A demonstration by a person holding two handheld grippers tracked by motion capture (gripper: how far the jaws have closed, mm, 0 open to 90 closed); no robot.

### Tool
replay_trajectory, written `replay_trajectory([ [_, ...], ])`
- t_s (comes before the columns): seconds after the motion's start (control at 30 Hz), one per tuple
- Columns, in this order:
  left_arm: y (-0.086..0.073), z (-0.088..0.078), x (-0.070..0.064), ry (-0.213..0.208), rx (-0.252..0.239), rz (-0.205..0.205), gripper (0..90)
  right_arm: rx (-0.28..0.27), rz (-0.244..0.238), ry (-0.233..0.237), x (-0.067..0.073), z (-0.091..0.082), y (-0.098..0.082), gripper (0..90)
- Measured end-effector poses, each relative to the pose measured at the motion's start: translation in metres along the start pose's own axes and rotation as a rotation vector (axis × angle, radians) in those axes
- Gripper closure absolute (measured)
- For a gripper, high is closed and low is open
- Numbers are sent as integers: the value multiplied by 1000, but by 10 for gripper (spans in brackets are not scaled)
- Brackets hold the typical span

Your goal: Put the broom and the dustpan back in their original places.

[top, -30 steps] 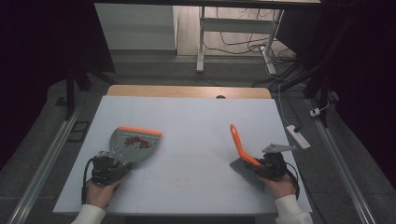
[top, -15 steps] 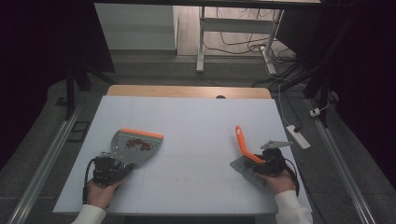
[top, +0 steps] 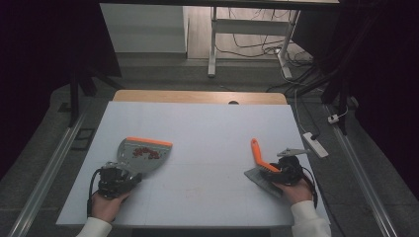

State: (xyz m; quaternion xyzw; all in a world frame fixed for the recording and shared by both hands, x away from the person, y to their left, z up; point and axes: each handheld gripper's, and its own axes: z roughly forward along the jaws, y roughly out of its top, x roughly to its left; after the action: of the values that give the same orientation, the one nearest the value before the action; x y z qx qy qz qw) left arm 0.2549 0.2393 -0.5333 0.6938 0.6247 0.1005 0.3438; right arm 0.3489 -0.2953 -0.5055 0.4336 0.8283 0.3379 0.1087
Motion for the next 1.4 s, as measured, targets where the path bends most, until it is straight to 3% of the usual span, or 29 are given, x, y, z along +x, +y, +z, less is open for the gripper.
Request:
replay_trajectory([
  [0.13,0,-6,0,5,-14,21,478,0,-12,-39,0,-1,0,425],
  [0.4,-3,-18,-3,16,-45,77,426,-49,-10,-41,2,-7,1,426],
  [0.57,-2,-26,-7,16,-64,124,421,-92,-49,-26,9,-13,4,426],
  [0.83,4,-25,-17,-56,-74,274,411,-125,-114,52,24,-12,7,426],
  [1.13,12,-15,-21,-153,-38,360,411,-103,-175,108,39,-3,7,427],
  [1.4,16,-5,-22,-187,-6,393,406,-103,-206,139,48,2,5,427],
])
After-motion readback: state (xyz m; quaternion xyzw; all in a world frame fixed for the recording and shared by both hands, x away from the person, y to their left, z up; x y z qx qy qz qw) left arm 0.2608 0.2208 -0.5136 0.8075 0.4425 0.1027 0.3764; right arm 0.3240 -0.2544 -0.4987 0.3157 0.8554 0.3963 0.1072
